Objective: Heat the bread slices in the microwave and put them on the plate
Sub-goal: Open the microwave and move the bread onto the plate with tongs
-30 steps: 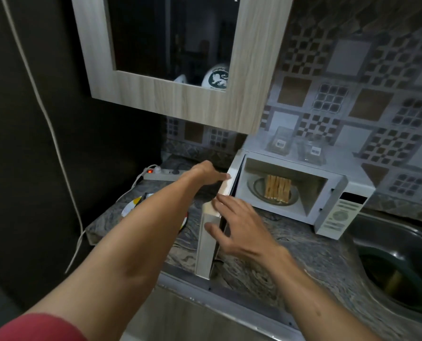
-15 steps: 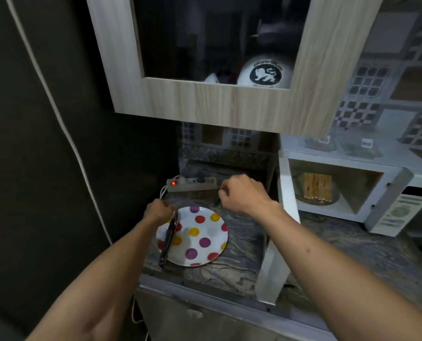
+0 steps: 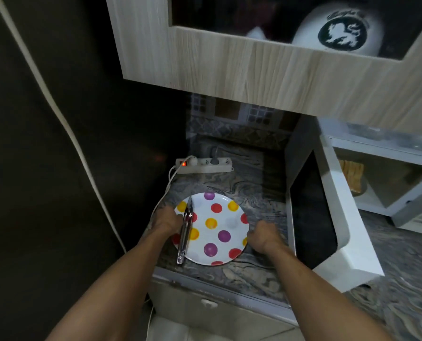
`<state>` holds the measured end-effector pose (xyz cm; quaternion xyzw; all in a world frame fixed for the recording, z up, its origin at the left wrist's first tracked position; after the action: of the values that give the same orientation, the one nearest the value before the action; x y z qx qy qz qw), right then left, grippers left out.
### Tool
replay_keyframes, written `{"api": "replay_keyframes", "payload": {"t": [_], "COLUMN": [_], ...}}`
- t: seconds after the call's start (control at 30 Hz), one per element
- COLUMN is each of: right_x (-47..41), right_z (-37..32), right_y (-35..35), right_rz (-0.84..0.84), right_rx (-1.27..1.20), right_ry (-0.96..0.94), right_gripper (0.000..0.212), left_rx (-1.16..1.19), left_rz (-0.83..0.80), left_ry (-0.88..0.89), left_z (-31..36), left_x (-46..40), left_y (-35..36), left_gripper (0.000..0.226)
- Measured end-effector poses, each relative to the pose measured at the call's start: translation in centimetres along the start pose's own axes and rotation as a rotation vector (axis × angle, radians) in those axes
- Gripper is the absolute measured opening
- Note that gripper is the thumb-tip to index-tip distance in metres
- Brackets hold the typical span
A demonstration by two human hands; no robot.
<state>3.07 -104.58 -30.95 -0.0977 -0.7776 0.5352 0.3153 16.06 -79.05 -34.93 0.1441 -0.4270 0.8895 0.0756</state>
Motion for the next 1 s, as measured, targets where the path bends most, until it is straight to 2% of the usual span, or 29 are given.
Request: {"api": "replay_keyframes", "payload": {"t": [0.23,0.5,0.57,0.7,1.0], "right_x": [-2.1,-0.8,-0.1,2.0,9.2], "right_z": [1.0,2.1,2.2,3.1,6.3], "right_y": [3.9,5.0,5.2,5.5,5.1], "right_rz": [-0.008,0.058,0.072,0.081,0.106], "right_rx": [-0.232,-0.495,-0.517,-0.564,-0.551], "right_ry": [0.139,0.329,0.335,0.292,0.191], "right_gripper": [0.032,0.012,0.013,0.016,0.02], "left_rx": [0.147,0.316,0.34,0.405,0.461], "left_rz": [0.091,0.121,0.12,0.097,0.113], "left_ry": [-0.073,-0.106,-0.092,-0.1,-0.136], "left_z": [-0.8,-1.9,-2.0,-3.0,-5.8], "left_x": [-1.1,0.1,0.7,2.2,9.5], "left_y": [0.5,0.6,0.7,1.3,1.7], "left_gripper": [0.037,0.022,0.011,0.008,0.017]}}
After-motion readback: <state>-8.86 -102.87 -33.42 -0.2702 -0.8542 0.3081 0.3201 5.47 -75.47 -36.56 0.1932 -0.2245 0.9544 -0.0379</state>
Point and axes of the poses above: each hand's wrist, its own x-axis away from the middle knuckle, its own y-axis out of the palm, z = x × y, the point moved 5 cm from there along -x, towards the middle knuckle, and after that the axes turned 6 degrees about x, right-handed, at the moved point
